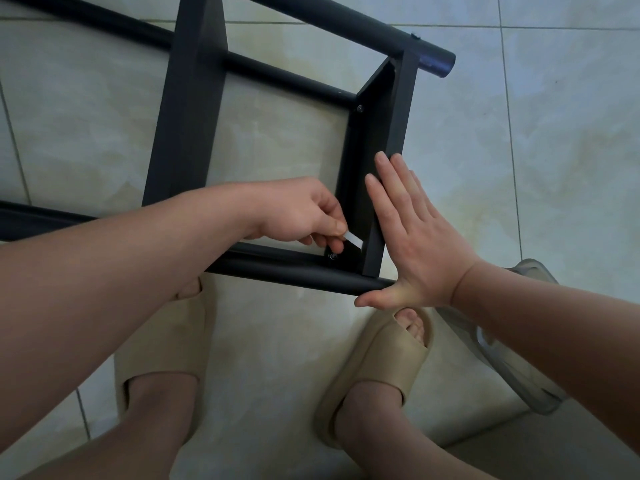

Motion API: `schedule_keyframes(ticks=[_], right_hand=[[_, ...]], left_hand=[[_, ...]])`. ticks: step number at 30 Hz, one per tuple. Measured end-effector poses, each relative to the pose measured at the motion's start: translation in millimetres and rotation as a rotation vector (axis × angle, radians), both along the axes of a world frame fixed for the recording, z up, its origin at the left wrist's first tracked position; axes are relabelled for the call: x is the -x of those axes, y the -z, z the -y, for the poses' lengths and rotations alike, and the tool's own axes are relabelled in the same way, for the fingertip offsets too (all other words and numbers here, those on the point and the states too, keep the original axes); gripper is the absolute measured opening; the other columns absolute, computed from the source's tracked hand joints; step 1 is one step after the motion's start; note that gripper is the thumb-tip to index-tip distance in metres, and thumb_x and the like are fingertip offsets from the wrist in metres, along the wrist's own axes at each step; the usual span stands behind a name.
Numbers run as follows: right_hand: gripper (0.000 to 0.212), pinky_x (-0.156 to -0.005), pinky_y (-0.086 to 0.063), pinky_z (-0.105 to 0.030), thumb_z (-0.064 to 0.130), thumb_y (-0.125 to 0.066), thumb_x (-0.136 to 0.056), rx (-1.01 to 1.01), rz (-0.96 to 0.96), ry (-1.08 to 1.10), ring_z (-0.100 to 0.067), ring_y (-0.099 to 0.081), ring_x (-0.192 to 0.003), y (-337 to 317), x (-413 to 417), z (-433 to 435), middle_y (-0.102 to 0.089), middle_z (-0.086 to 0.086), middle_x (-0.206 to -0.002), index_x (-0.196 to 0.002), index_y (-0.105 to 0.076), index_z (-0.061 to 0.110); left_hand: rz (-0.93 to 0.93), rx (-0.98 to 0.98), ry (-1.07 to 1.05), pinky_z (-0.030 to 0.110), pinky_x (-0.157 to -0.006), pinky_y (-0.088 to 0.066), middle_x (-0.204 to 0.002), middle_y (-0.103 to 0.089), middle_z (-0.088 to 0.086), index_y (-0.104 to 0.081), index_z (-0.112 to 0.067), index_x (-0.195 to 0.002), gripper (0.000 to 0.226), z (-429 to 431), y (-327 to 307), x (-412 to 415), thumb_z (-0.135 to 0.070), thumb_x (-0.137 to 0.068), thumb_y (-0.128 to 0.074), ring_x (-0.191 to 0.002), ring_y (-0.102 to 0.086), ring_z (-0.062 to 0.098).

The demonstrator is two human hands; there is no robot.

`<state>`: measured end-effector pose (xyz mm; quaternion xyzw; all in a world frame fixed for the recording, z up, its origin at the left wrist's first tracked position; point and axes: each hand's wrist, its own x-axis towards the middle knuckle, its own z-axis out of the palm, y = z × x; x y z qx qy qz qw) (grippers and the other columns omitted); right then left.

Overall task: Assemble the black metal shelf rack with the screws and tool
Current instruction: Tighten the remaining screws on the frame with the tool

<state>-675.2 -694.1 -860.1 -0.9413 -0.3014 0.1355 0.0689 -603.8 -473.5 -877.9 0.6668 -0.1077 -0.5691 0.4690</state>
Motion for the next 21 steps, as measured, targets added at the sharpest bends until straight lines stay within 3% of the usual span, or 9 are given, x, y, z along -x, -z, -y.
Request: schedule_keyframes(ticks=[6, 11, 21], right_hand=[[0.133, -0.125, -0.012, -0.059, 0.095, -0.038, -0.076, -0.002, 0.002, -0.001, -0.044, 0.002, -0.155, 0.0, 0.0, 0.0, -0.002, -0.028, -0.166, -0.158, -0.010, -0.007], [0.134, -0.124, -0.013, -0.060, 0.094, -0.039, -0.075, 0.001, 0.001, -0.001, -0.045, 0.001, -0.155, -0.1, -0.1, -0.3, -0.003, -0.029, -0.165, -0.157, -0.012, -0.008], [0.133, -0.124, -0.013, -0.060, 0.095, -0.038, -0.076, -0.004, -0.004, 0.004, -0.045, 0.001, -0.155, 0.2, 0.1, 0.1, -0.002, -0.028, -0.166, -0.157, -0.011, -0.007]], left_hand=[[0.025, 0.027, 0.088, 0.024, -0.076, -0.050, -0.080, -0.075, -0.006, -0.069, -0.019, -0.085, 0.018, -3.9, 1.7, 0.2, -0.013, -0.098, -0.059, -0.076, -0.061, 0.004], [0.075, 0.018, 0.168, 0.011, -0.067, -0.044, -0.081, -0.076, -0.005, -0.069, -0.018, -0.085, 0.016, -4.5, 0.6, -1.2, -0.013, -0.098, -0.060, -0.075, -0.062, 0.003], [0.148, -0.022, 0.276, 0.011, -0.058, -0.042, -0.070, -0.068, -0.013, -0.068, -0.024, -0.081, 0.014, -2.5, 1.2, 4.8, -0.019, -0.095, -0.066, -0.058, -0.057, -0.005]])
